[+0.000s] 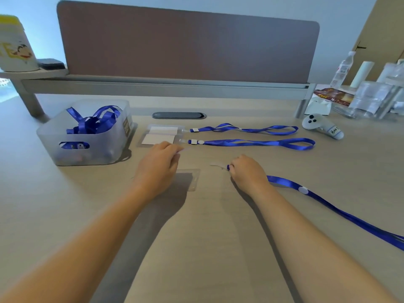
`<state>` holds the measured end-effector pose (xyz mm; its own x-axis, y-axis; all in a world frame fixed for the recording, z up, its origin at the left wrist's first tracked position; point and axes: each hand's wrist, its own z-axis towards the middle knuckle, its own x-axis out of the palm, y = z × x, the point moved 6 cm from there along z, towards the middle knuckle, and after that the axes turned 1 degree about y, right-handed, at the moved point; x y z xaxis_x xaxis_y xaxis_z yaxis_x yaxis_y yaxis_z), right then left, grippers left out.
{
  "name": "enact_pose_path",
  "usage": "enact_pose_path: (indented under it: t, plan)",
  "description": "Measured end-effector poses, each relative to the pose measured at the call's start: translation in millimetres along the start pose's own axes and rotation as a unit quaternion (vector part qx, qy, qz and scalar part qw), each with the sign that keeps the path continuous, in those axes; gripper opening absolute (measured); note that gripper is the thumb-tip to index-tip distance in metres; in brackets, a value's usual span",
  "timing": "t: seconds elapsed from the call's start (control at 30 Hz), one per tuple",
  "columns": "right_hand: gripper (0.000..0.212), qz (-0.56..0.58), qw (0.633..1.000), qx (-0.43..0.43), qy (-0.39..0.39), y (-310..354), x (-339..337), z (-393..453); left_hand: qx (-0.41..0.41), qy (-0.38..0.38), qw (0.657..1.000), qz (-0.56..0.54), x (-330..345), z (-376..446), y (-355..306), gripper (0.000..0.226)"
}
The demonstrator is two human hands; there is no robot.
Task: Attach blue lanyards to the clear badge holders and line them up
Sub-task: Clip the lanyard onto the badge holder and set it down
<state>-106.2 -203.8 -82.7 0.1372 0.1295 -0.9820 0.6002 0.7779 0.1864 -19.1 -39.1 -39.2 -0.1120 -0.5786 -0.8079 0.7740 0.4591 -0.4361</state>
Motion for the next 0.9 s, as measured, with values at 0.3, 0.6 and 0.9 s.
enact_pose_path:
  t: [0.3,0.6,0.9]
  plan:
    - [0.026,0.454,0.891,0.01,-0.026,38,-43,-13,-0.051,-0.11,0.983,-0.139,-34,1,-2,0.027]
    - [0.028,0.531,0.847,-0.018,-0.002,74,-72,-38,-0.2,-0.055,0.879,-0.429,-36,-5,-3,0.032]
    - [0.03,0.537,0.843,0.02,0.02,79,-74,-45,-0.181,-0.057,0.88,-0.435,-40,-9,-8,0.034]
